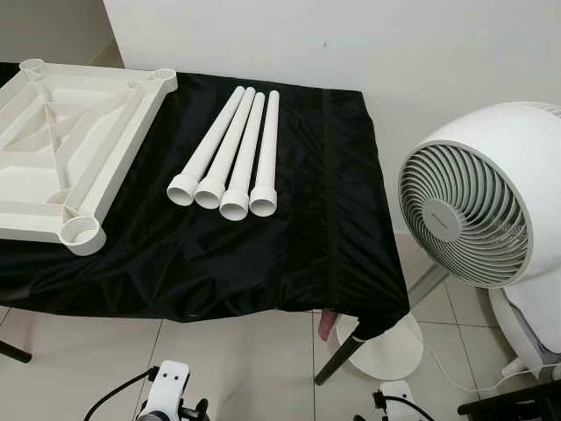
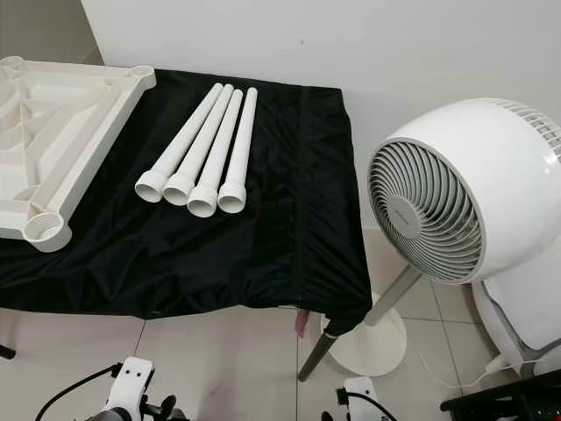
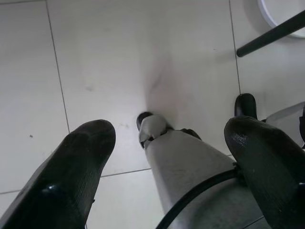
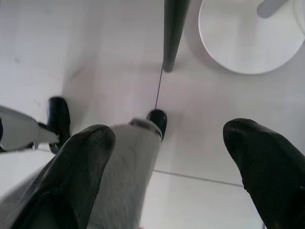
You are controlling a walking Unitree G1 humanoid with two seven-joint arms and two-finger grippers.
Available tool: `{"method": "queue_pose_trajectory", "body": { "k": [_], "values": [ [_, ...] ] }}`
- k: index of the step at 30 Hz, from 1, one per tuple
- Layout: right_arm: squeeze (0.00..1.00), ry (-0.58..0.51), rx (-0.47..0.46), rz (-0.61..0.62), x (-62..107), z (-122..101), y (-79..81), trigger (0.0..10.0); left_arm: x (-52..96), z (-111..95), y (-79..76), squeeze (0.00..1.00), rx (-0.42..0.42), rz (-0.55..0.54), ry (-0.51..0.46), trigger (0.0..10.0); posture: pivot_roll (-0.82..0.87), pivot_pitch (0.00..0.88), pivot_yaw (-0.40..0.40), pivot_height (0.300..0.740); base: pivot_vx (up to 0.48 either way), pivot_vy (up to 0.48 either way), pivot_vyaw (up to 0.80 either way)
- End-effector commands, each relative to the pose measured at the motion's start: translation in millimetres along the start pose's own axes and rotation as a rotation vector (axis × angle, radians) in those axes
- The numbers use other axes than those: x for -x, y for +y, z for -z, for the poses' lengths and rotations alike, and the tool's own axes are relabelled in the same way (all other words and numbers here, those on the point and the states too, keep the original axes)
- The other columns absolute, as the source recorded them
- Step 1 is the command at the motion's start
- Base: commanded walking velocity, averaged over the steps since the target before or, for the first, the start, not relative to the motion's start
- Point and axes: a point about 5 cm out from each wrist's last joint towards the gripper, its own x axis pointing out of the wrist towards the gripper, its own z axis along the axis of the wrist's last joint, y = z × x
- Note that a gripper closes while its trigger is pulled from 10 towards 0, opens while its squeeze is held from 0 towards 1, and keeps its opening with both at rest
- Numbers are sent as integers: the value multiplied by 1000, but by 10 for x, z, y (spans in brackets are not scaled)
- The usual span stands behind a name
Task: Building children table
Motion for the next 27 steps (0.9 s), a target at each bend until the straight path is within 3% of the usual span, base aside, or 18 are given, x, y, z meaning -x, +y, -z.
{"method": "queue_pose_trajectory", "body": {
  "k": [1,8,27],
  "values": [
    [0,29,-31,11,14,68,12,10000,40,128,43,0,24,-44,49,10000,22,50,-2,740,0,0,0],
    [0,34,-41,23,2,58,22,10000,59,125,142,0,91,-105,46,10000,26,13,-5,740,0,0,0],
    [0,37,-51,34,37,127,18,10000,99,252,103,0,70,-73,73,10000,11,0,8,740,0,0,0]
  ]
}}
